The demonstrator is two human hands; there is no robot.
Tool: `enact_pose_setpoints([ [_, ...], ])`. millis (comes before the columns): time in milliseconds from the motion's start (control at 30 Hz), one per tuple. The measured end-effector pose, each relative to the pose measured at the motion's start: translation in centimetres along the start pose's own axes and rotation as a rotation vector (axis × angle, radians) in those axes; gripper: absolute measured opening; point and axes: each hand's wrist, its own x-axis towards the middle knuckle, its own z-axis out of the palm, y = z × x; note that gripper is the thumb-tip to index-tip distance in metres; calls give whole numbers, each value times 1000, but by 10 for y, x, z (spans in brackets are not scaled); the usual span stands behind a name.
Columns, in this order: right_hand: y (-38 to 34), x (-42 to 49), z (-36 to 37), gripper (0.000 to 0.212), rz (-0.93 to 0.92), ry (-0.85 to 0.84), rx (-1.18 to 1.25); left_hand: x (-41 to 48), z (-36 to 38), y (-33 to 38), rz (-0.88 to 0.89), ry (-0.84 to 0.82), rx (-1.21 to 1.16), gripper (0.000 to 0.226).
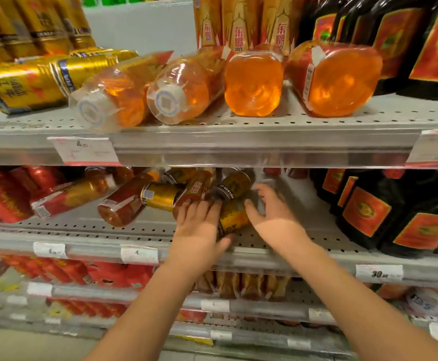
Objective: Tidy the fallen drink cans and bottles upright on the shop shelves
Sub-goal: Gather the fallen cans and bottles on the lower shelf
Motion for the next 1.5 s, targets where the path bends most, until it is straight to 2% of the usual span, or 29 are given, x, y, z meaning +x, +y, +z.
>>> enact_pose_setpoints([
  [67,-6,26,-5,47,-74,-11,-39,0,0,0,6,17,-11,78],
  [167,-15,58,-7,36,-70,-116,101,-2,1,-1,10,34,-19,76],
  [200,-16,67,-7,41,-36,-186,135,-3,0,-1,14,44,-21,76],
  [300,-16,84,-4,88,46,-415,33,-6,-4,0,22,50,-47,72],
  [333,-16,87,-1,95,44,-446,0,-9,-7,-1,26,51,-71,70],
  [400,-16,89,7,91,22,-419,-19,-16,-15,-4,40,67,-139,69],
  [533,-19,84,15,50,-30,-273,-77,-36,-35,-16,-39,81,-386,68],
  [567,-19,81,14,48,-57,-234,-99,-42,-40,-22,-60,107,-434,67],
  [700,-31,51,-1,61,-166,-75,23,-72,-60,-65,-123,224,-495,61],
  [833,-71,15,4,58,-170,22,79,-103,-76,-131,-230,287,-515,57],
  [933,-106,-10,39,71,-211,-3,86,-119,-81,-192,-306,303,-516,55],
  [1067,-158,-36,109,76,-278,6,58,-126,-81,-276,-340,304,-497,58],
  [1167,-194,-41,167,78,-293,-7,-7,-119,-79,-331,-339,280,-502,62],
  [1300,-237,-42,234,72,-311,13,-47,-99,-78,-384,-261,170,-471,51],
  [1433,-260,-39,277,74,-226,17,-122,-85,-80,-415,-184,22,-552,64],
  [1500,-264,-40,292,77,-194,3,-172,-80,-82,-424,-95,-9,-470,64],
])
